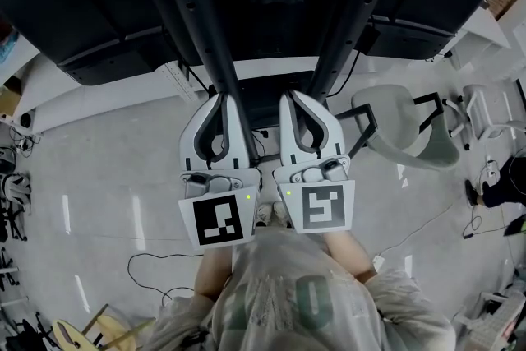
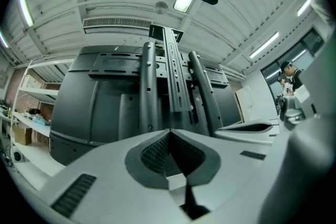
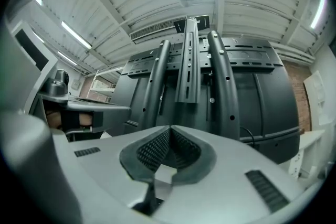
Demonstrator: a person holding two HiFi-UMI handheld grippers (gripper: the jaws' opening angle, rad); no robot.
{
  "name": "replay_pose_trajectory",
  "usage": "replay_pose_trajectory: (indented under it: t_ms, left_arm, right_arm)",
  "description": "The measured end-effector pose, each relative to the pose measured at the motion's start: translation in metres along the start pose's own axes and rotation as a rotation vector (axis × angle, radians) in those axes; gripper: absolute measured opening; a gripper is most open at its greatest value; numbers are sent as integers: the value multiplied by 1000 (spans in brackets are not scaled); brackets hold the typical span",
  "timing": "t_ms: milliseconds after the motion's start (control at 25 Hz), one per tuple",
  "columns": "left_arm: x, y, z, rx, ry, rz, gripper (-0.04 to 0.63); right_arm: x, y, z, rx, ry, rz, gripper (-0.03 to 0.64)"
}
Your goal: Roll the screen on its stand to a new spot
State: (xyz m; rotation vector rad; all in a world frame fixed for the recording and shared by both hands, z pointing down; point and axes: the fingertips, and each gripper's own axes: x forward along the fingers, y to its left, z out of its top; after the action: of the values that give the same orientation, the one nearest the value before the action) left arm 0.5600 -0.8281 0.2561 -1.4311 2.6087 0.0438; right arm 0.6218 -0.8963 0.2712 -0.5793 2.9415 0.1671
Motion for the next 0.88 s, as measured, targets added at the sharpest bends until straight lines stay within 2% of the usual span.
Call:
replay_pose_trajectory:
  t_ms: [400,600,880]
  left_arm:
    - [0,5,4,3,-7,4,15]
    - [1,5,3,-25,-6,-2,15]
    - [2,0,1,3,-7,2,15]
  right_arm:
    - [2,-4,1,-12,-4,-17,20]
    - [2,-7,2,-15,-2,-21,20]
    - [2,-10,-2,-24,1,-17,20]
